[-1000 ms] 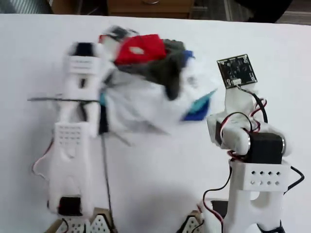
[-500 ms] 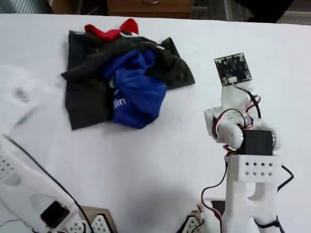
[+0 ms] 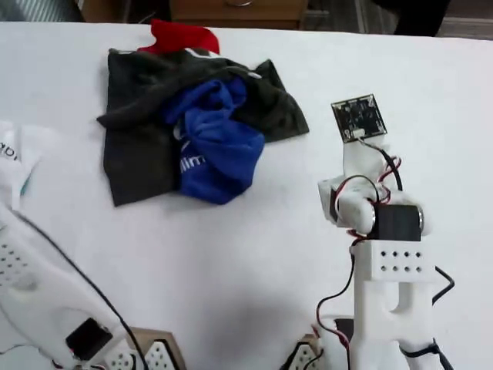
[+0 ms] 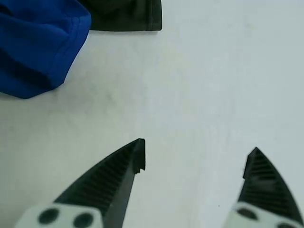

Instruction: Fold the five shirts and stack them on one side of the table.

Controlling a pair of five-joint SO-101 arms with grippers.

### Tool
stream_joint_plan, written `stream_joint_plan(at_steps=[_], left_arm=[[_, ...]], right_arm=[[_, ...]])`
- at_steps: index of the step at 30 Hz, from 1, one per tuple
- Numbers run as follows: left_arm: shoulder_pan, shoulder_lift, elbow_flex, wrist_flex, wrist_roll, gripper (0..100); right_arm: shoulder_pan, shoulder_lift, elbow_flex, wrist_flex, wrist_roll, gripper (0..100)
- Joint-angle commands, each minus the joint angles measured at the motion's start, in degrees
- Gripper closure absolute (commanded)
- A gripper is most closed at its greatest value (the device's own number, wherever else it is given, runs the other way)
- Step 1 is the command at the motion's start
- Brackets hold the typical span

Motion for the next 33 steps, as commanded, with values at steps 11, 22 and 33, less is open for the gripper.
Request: stream_joint_plan(at_steps=[11, 22, 33], left_arm=[[40.97, -3.96, 21.14, -3.52, 33.05, 63], [52.31, -3.87, 43.82, -25.85, 39.91, 62], [46.07, 12.84, 42.95, -26.46, 24.62, 75]], right_arm=[[0.22, -0.04, -0.26, 4.62, 2.64, 67.3], [9.89, -0.48, -0.26, 9.19, 11.25, 67.3], [11.12, -0.48, -0.44, 10.24, 12.04, 67.3]])
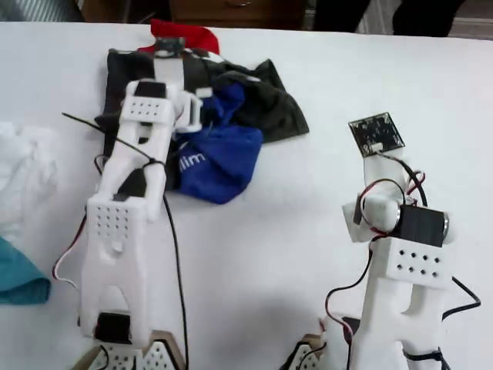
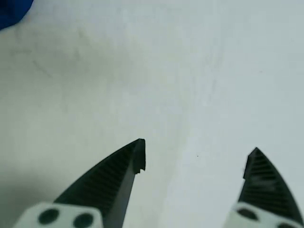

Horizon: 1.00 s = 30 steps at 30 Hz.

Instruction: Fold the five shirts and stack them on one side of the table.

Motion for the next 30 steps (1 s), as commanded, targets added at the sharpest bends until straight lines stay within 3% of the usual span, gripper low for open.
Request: stream_joint_plan(at_steps=[1, 3, 4, 9, 13, 18, 25, 30], left_arm=[[-2.90, 3.16, -6.55, 7.74, -10.02, 84], [-4.75, 3.69, -12.18, 13.89, -10.81, 100], [-5.71, 3.43, -14.73, 17.58, -10.02, 95], [-12.92, 1.49, -32.75, 32.53, -9.67, 98], [-24.00, -4.48, -39.96, 32.26, -10.02, 98], [-39.56, -14.51, -40.22, 32.18, -16.35, 98], [-61.45, -25.14, -40.57, 32.09, -17.76, 98], [-68.04, -25.85, -38.73, 32.00, -17.85, 97]], right_arm=[[0.57, -0.48, -0.44, 0.31, 0.18, 67.3], [0.57, -0.48, -0.44, 0.13, 0.18, 67.3], [0.57, -0.48, -0.44, 0.04, 0.18, 67.3], [0.48, -0.04, -0.26, -0.84, -0.18, 67.3], [-1.36, -0.04, -0.26, -2.51, -0.35, 67.3], [-6.46, -0.04, -0.18, -3.30, -0.44, 67.3], [-11.56, 0.04, -0.09, -7.52, -2.02, 67.3], [-11.82, 0.13, -0.09, -11.38, -10.90, 67.3]])
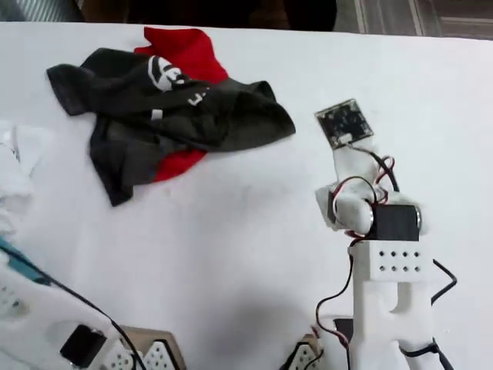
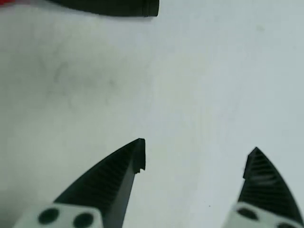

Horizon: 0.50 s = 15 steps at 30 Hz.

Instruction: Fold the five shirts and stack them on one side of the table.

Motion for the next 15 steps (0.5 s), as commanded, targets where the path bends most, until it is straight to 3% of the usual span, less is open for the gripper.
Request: stream_joint_plan(at_steps=[1, 4, 7, 9, 15], left_arm=[[-2.81, -3.16, 0.66, 0.79, -0.70, 97], [-2.20, -1.14, 5.05, 0.79, -5.63, 92], [0.62, 1.32, 10.68, 0.79, -11.87, 76], [1.67, 2.81, 14.02, 0.79, -12.22, 68], [5.10, 3.60, 9.98, 0.53, -6.24, 74]], right_arm=[[-0.48, 0.13, -0.26, -2.51, -4.84, 67.3], [-1.45, 0.13, -0.26, -2.24, -5.89, 67.3], [-2.33, 0.13, -0.18, -1.89, -5.89, 67.3], [-2.33, 0.13, -0.18, -1.54, -5.89, 67.3], [-2.33, 0.04, 2.11, -0.40, -5.80, 67.3]])
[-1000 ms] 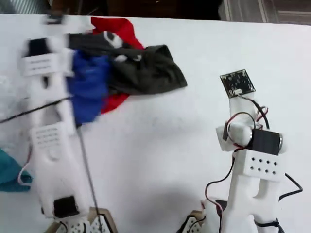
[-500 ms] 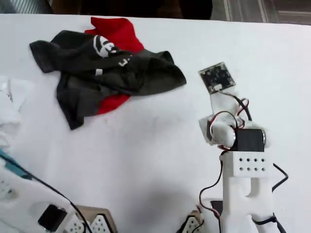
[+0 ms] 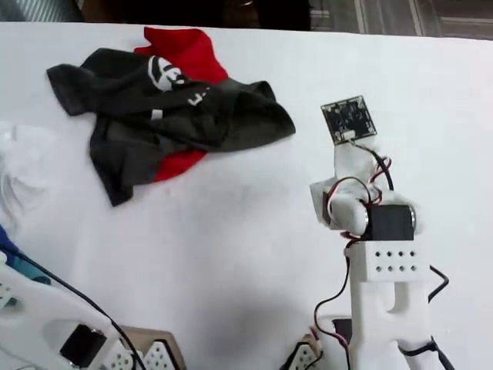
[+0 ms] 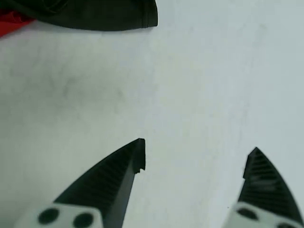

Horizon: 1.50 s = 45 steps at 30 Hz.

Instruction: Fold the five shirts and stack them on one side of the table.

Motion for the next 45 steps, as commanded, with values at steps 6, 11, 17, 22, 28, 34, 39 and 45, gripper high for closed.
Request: stream_joint_plan(at_steps=[6, 11, 17, 22, 28, 34, 39, 45], left_arm=[[14.33, -0.79, -23.52, 0.79, 8.88, 77], [31.21, 0.00, -23.52, 0.88, 8.88, 63], [49.85, 3.52, -4.70, -0.88, 8.88, 56], [56.97, 10.81, 7.78, -8.00, 9.14, 58], [57.58, 17.76, 7.87, -13.80, 9.23, 58], [57.32, 24.79, 7.87, -13.54, 6.51, 60], [54.68, 24.97, 7.43, -11.60, 6.86, 100], [49.32, 20.75, -3.82, -4.13, 9.05, 98]], right_arm=[[0.13, 0.04, 2.46, 0.22, -0.18, 67.3], [0.13, 0.04, 2.46, 0.31, -0.18, 67.3], [0.31, 0.04, 2.46, 0.75, -0.18, 67.3], [3.12, 0.04, 2.46, 2.51, -0.09, 67.3], [6.81, 0.04, 2.46, 4.70, 5.54, 67.3], [8.92, -0.31, 2.46, 4.70, 5.80, 67.3], [8.92, -0.40, 2.46, 4.70, 5.80, 67.3], [8.57, -0.04, 2.46, 4.70, 5.63, 67.3]])
